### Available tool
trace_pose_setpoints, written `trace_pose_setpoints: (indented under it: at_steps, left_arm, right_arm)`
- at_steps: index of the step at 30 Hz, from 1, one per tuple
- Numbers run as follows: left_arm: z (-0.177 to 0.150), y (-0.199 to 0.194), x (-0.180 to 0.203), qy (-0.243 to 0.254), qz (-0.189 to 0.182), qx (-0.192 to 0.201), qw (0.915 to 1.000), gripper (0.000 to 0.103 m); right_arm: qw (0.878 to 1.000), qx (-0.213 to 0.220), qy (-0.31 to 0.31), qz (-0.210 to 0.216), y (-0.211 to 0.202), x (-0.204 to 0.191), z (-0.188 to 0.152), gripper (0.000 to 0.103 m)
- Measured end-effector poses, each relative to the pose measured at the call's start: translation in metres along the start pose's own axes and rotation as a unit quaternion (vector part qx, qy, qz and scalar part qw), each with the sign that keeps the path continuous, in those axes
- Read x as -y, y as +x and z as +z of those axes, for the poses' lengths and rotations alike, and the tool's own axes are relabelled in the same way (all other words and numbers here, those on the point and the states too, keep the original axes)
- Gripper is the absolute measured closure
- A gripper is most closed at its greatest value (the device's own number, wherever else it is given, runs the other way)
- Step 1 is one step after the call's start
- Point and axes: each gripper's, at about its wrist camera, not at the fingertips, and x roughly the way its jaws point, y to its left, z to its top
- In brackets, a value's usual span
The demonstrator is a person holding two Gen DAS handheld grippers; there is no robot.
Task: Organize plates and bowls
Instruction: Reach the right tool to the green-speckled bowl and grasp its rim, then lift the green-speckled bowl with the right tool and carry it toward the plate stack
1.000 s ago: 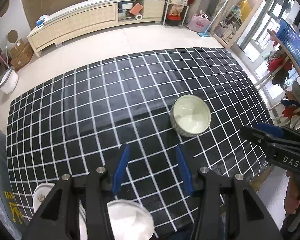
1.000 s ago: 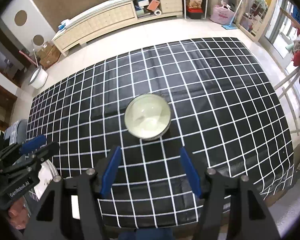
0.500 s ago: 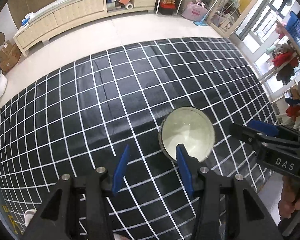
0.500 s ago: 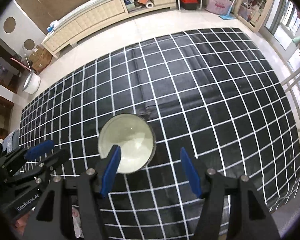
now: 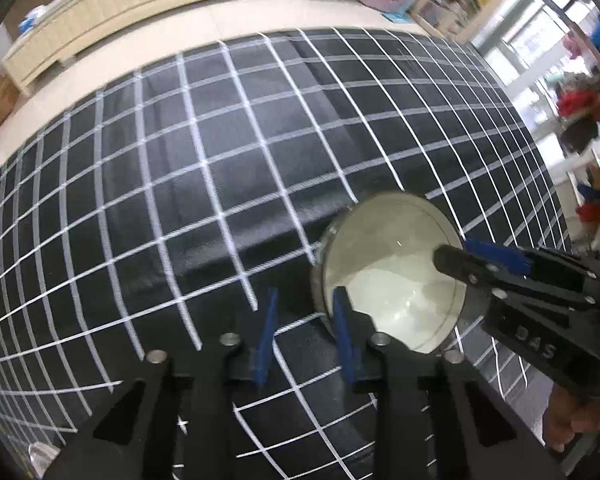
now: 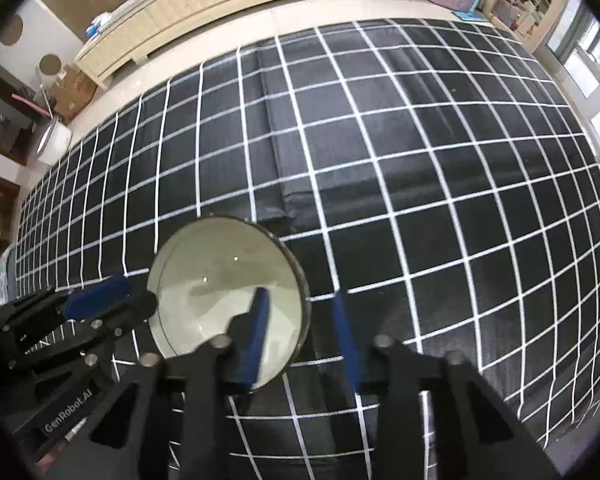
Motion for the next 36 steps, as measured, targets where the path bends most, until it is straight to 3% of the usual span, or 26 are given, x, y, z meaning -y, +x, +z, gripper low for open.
trace_pose_setpoints:
  at_steps: [2, 4, 9, 14, 28, 36]
  left_arm:
    - [-0.002, 0.003, 0.004, 0.01, -0.003, 0.002, 0.9999, 0.088]
    - [-0.004, 0.003, 0.009, 0.021, 0.0, 0.006, 0.9998, 0.093]
    - [-0.006, 0.004, 0.013, 0.028, 0.021, 0.006, 0.9994, 0.094]
    - [-0.015, 0.0, 0.002, 0.026, 0.03, 0.005, 0.9992, 0.094]
    - [-0.074, -0.028, -0.069, -0.015, 0.073, -0.016, 0.9971, 0.094]
    - [-0.109, -0.041, -0.11, -0.031, 0.071, -0.008, 0.9969, 0.094]
  right_arm:
    - [1.0, -0.002, 0.0, -0.006, 0.005, 0.001, -0.002, 0.088]
    - [1.0, -0.004, 0.007, -0.006, 0.008, 0.002, -0.007, 0.092]
    - [0.999, 0.004, -0.014, -0.031, 0.006, -0.005, -0.015, 0.092]
    - [0.999, 0.0, -0.023, -0.028, 0.005, -0.018, -0.022, 0.092]
    - [0.996, -0.01, -0.086, -0.003, 0.012, -0.101, -0.058, 0.091]
    - [0.992, -0.007, -0.124, -0.014, 0.016, -0.147, -0.08, 0.091]
